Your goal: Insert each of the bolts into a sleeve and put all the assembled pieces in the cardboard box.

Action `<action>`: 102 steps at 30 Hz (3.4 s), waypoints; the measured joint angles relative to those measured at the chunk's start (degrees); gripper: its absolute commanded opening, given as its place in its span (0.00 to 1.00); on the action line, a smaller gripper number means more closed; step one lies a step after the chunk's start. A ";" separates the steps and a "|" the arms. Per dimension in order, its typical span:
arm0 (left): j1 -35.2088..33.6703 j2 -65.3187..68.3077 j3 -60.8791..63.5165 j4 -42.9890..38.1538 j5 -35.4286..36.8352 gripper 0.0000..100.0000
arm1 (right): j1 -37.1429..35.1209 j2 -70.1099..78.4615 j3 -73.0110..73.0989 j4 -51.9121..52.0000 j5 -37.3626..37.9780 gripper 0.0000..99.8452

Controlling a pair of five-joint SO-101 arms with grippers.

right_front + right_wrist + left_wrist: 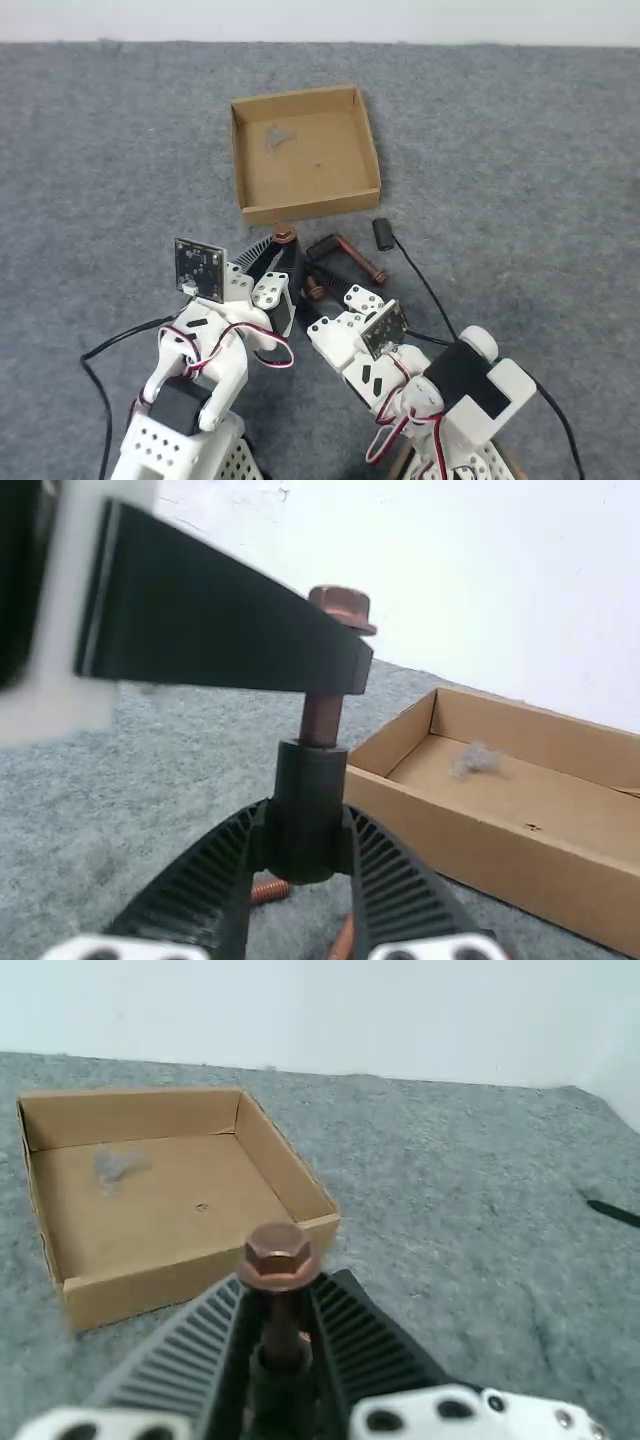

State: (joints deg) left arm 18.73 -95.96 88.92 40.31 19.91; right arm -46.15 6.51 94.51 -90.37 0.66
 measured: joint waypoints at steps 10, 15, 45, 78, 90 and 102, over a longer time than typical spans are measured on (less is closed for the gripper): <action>0.00 0.00 0.00 2.29 0.00 0.19 | 0.18 0.00 0.00 0.00 0.00 0.01; 0.09 0.00 0.00 2.46 0.00 0.19 | 0.18 0.00 0.00 0.00 0.00 0.01; 0.26 0.00 1.23 9.58 -0.88 0.20 | 0.53 0.09 0.00 0.00 0.09 0.01; -10.55 -0.79 -17.14 17.67 -0.97 0.19 | 2.37 0.09 0.00 0.09 0.09 0.01; -25.49 -0.62 -11.52 17.67 -1.05 0.19 | 2.29 0.09 0.00 0.09 0.09 0.01; -25.76 -0.09 -1.67 17.67 -1.05 0.19 | 3.78 0.09 0.00 0.09 0.09 0.01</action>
State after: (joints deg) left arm -7.03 -96.04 87.25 57.98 18.86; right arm -42.37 6.59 94.51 -90.29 0.75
